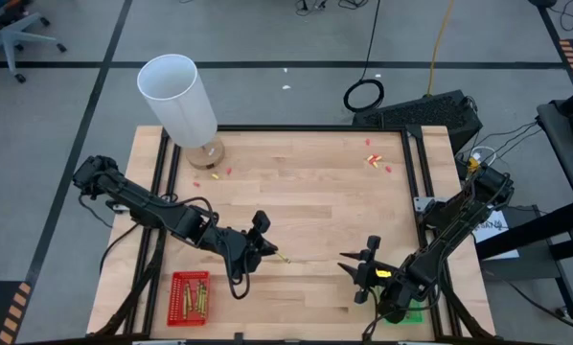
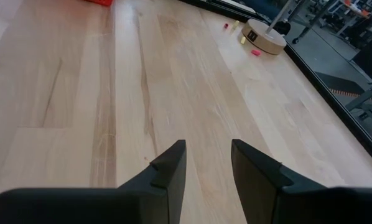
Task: Sort crayons
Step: Put the green crayon into the red bin
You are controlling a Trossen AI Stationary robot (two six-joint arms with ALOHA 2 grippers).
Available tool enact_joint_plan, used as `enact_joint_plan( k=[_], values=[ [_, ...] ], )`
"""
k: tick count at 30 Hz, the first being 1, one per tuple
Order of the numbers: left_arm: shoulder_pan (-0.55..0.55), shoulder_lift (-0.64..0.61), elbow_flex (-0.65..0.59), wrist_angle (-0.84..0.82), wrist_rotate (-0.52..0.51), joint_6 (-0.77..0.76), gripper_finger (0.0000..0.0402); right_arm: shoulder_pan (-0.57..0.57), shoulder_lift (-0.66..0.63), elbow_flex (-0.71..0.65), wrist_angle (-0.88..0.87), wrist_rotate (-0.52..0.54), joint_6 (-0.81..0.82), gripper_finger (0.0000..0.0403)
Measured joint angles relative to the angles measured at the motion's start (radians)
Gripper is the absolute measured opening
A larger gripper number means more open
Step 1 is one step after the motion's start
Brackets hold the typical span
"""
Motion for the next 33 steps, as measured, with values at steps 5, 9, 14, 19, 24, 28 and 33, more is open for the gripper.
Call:
enact_joint_plan(
  k=[5, 9, 14, 19, 24, 28, 33],
  values=[
    [0.0, 0.0, 0.0, 0.0, 0.0, -0.001, 0.0019, 0.0, 0.0, 0.0, 0.0, 0.0, 0.0, 0.0112],
    [0.0, 0.0, 0.0, 0.0, 0.0, -0.001, 0.0019, 0.0, 0.0, 0.0, 0.0, 0.0, 0.001, 0.0112],
    [0.0, 0.0, 0.0, 0.0, 0.0, -0.003, 0.0019, 0.0, 0.0, 0.0, 0.0, 0.0, 0.002, 0.0112],
    [0.0, 0.0, 0.0, 0.0, 0.001, -0.003, 0.0019, 0.0, 0.0, 0.0, 0.0, 0.0, 0.002, 0.0112],
    [0.0, 0.0, 0.0, -0.008, 0.002, -0.008, 0.0019, 0.0, 0.0, 0.0, 0.0, 0.0, 0.002, 0.0112],
    [0.0, 0.0, 0.0, -0.008, 0.003, -0.111, 0.0019, 0.0, 0.0, 0.0, 0.0, 0.0, 0.002, 0.0112],
    [0.0, 0.0, 0.0, -0.012, 0.002, -0.372, 0.0019, 0.0, 0.0, 0.0, 0.0, 0.0, 0.002, 0.0112]
  ],
)
